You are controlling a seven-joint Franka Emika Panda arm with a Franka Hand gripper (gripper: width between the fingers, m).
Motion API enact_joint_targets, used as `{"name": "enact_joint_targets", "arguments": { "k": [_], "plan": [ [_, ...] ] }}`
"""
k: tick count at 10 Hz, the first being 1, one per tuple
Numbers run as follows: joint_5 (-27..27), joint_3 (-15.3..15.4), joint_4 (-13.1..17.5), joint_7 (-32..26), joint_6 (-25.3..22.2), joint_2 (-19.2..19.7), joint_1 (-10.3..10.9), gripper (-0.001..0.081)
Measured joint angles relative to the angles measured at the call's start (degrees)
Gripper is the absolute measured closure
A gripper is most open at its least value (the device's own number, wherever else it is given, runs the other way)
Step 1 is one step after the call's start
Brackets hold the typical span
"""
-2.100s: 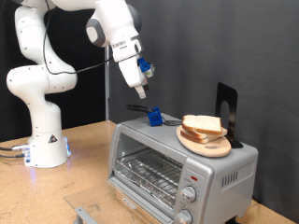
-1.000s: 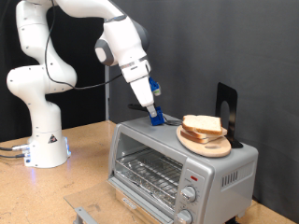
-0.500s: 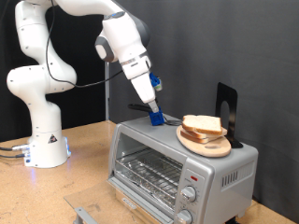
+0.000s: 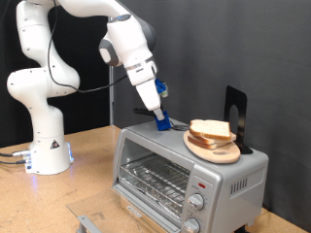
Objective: Make a piece of toast with the oven
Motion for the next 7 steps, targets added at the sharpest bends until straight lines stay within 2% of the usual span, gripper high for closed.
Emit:
{"name": "enact_joint_targets", "arguments": {
  "k": [4,7],
  "plan": [
    [0.8,0.7,-0.2,-0.2,-0.5,0.0,1.2,-0.0002],
    [0.6,2.2,-0.8,1.1,-0.1,0.0,1.1,-0.0002]
  ]
}}
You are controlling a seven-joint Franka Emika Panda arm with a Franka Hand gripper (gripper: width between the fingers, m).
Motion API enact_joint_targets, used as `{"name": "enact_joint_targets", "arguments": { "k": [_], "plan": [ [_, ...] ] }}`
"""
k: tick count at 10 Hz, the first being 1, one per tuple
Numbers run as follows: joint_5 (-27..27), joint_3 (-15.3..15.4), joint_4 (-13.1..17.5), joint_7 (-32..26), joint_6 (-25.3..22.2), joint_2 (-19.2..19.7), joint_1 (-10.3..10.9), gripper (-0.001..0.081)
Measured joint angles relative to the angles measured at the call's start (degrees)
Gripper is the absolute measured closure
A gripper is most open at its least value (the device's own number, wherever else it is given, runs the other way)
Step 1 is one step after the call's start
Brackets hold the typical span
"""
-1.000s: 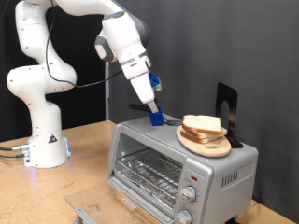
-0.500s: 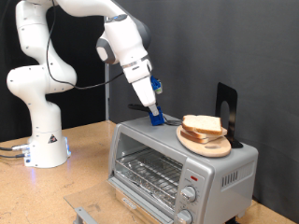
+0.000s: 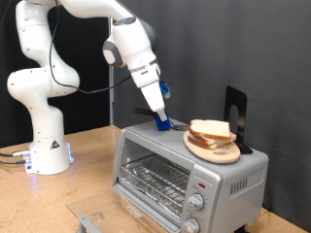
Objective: Make a piece of toast with the oven
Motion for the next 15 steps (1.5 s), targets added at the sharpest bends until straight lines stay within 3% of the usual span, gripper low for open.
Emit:
{"name": "enact_joint_targets", "arguments": {
  "k": [5,15],
  "plan": [
    [-4.4,2.0,-0.4,3.9,1.8,1.1,-2.2,-0.0002],
    [-1.7,2.5,-0.1,2.5,4.0,3.8,-1.2,-0.0002]
  ]
}}
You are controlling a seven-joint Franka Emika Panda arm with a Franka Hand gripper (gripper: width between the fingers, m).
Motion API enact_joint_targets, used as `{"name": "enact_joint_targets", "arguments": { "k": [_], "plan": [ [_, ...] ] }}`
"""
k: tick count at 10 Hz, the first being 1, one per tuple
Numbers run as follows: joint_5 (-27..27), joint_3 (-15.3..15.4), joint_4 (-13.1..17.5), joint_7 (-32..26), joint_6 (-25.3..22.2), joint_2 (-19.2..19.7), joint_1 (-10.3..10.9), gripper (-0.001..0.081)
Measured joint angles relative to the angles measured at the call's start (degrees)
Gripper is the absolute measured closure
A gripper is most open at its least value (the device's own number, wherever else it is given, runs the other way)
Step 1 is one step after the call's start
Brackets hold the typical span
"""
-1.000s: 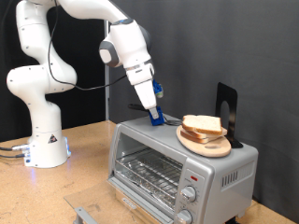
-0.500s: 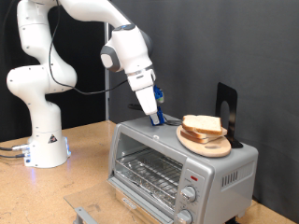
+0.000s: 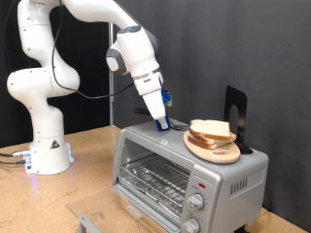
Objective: Make a piece of toast with the oven
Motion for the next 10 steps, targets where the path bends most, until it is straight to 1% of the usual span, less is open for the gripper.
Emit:
{"name": "enact_joint_targets", "arguments": {
  "k": [2,7,8,10],
  "plan": [
    [0.0,0.0,0.3,1.2,-1.5,-0.1,-0.1,-0.0002],
    [0.1,-1.0,1.5,1.4,-5.5,-1.8,-0.3,-0.0002],
    [-0.1,-1.0,1.5,1.5,-6.1,-2.0,-0.6,-0.0002],
    [-2.3,-0.8,1.5,2.6,-7.5,-2.0,-1.2,-0.0002]
  ]
}}
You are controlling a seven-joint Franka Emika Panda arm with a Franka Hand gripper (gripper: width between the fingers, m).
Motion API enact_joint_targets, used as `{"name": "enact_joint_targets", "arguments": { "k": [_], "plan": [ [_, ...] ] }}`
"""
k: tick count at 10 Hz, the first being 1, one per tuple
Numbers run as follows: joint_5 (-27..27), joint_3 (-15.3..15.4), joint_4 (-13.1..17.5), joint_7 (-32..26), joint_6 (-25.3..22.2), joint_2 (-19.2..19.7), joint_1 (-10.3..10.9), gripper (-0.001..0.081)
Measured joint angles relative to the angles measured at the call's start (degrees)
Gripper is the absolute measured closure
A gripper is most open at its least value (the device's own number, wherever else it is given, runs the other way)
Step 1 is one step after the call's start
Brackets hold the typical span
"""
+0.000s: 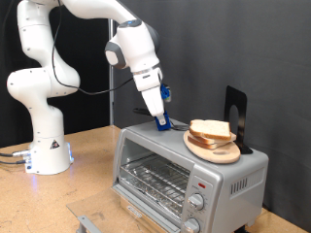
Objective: Make a piece of toast with the oven
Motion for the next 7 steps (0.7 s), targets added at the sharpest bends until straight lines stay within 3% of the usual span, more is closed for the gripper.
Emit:
{"name": "enact_joint_targets", "arguments": {
  "k": [7],
  "plan": [
    [-0.5,0.3,-0.1,0.2,0.7,0.1,0.0,-0.0002]
  ]
}}
